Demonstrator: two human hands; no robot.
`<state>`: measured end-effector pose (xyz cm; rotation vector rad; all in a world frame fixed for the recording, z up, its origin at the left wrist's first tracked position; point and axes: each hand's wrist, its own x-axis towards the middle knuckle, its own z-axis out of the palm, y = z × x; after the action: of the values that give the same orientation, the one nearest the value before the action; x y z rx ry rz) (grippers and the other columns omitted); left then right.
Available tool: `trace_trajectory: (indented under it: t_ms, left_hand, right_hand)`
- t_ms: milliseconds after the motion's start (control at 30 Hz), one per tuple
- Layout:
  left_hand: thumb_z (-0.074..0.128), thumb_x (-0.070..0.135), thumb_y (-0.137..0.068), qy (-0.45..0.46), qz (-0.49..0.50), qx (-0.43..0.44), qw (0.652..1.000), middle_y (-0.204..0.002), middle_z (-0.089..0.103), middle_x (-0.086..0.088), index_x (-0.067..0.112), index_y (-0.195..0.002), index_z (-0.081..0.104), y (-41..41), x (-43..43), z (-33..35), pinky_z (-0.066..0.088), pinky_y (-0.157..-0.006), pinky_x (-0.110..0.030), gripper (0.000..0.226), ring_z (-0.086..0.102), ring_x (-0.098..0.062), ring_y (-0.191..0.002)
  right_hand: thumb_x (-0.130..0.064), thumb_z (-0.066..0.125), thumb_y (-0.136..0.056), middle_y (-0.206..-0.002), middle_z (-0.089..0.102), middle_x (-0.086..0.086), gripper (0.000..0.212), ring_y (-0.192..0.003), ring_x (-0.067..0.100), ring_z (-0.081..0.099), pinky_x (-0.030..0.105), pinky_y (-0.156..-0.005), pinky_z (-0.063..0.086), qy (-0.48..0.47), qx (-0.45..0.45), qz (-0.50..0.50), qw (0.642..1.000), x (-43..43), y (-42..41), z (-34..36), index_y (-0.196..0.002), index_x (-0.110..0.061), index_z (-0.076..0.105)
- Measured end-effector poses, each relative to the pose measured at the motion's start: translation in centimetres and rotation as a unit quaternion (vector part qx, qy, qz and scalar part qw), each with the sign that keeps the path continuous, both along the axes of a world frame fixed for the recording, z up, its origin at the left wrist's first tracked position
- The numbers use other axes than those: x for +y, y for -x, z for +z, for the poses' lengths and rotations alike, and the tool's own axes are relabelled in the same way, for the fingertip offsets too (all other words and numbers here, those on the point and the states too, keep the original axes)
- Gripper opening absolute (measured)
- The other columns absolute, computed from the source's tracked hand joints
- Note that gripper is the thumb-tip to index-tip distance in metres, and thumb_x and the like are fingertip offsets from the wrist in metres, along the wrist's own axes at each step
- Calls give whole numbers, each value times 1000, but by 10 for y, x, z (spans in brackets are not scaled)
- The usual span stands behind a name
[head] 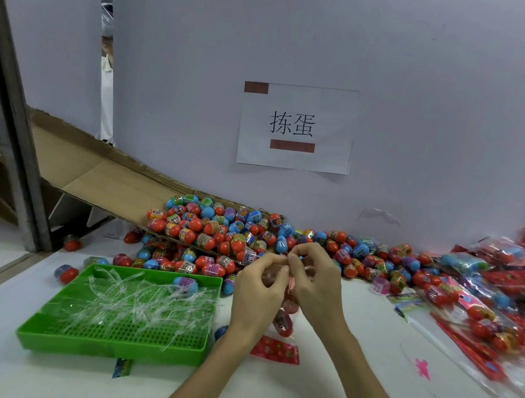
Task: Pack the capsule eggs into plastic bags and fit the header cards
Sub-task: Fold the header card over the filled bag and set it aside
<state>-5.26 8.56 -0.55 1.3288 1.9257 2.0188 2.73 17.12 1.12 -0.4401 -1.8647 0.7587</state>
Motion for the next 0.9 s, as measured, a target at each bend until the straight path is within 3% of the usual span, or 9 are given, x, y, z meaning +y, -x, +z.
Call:
trace_trajectory:
  t_ms: [233,433,700,800,900]
  left_hand:
    - [59,2,-101,5,-1,4,1000,-92,76,13,25,-105,73,2,-1,-2,60,-79,-22,27,72,-4,-91]
    - [61,3,-101,13,-9,6,1000,-94,77,9,17,-108,76,3,1,-2,61,-83,-30,22,72,-7,-92]
    - [63,6,-101,3,-7,16,1000,-91,76,14,25,-109,76,-1,1,-3,60,-78,-21,25,72,-2,-89]
    - [62,6,-101,-4,-14,14,1000,-91,76,17,33,-107,73,-1,1,-1,60,-78,-20,30,72,-1,-88]
    - [62,8,-102,-3,-15,19,1000,-93,74,22,37,-109,71,-2,1,1,59,-79,-18,32,72,0,-90]
  right_hand:
    - [-9,78,-88,-88,69,-10,9,-81,12,66,20,-65,53,-26,-12,18,999,-2,-1,1,-92,-17,77]
    - [-1,77,-86,-82,66,-7,17,-78,18,63,38,-63,53,25,7,56,998,2,-4,3,-82,-17,76]
    - [-7,74,-91,-81,70,-11,11,-79,15,68,32,-69,58,34,-5,41,999,6,-7,6,-87,-17,76]
    - [-8,74,-91,-79,70,-11,11,-78,12,67,24,-68,55,37,13,18,999,2,-5,6,-86,-17,76]
    - [-11,76,-89,-79,68,-13,10,-80,14,63,29,-71,52,16,27,-37,999,-2,-3,5,-84,-19,75]
